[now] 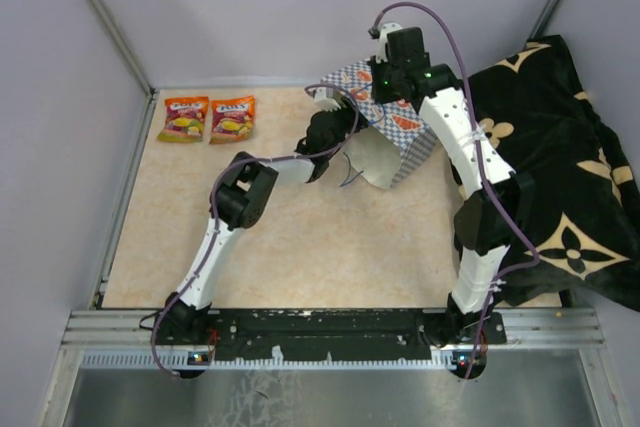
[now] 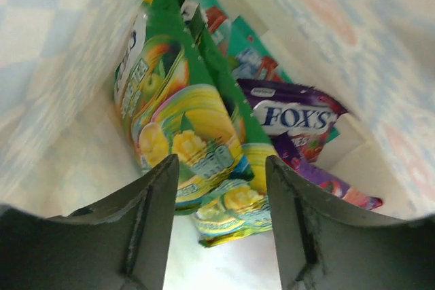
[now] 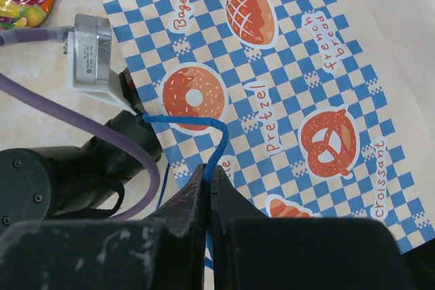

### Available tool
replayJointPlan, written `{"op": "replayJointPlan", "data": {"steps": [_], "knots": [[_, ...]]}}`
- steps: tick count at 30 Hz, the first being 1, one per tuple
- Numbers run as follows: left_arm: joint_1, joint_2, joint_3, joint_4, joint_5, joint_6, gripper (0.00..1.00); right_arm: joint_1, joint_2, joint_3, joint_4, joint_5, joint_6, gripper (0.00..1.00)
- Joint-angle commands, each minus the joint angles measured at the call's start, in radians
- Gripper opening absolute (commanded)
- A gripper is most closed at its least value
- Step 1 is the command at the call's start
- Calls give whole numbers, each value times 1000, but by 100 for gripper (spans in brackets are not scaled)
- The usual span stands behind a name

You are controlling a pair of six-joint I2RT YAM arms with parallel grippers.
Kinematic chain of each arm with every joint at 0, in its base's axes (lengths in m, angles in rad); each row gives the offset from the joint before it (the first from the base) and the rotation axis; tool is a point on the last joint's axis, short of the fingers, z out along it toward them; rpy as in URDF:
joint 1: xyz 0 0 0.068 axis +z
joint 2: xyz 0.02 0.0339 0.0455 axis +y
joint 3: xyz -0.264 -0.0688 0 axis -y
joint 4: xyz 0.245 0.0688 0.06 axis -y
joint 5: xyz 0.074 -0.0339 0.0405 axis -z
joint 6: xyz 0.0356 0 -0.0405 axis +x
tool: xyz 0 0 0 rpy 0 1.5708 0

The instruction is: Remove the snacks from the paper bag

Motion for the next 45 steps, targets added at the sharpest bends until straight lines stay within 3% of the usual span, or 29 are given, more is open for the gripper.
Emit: {"op": "replayJointPlan", "data": {"steps": [1,7,10,12,21,30,36,41,45], "knots": [[-19,14,54,-69,-57,44,56,6,-73,-2,23,10,-17,0],[-22,-48,-47,-45,-97,78,46,6,-77,-27,45,4,-8,0],[-22,-90,-129,2,-93,91,12,6,-82,-43,56,4,0,0],[-22,-135,-198,48,-90,97,0,6,-91,-57,64,6,5,0],[-25,-424,-599,233,-54,141,0,5,-103,-65,103,9,27,0],[-23,-730,-784,138,61,304,0,0,-121,-107,168,-14,64,0],[-22,-1013,-798,-125,91,543,0,-1,-134,-136,180,-22,70,0],[-21,-1243,-783,-488,-227,660,0,-2,-151,-165,196,-40,76,0],[27,-1328,-735,-828,-523,548,0,-2,-157,-192,213,-66,84,0]]}}
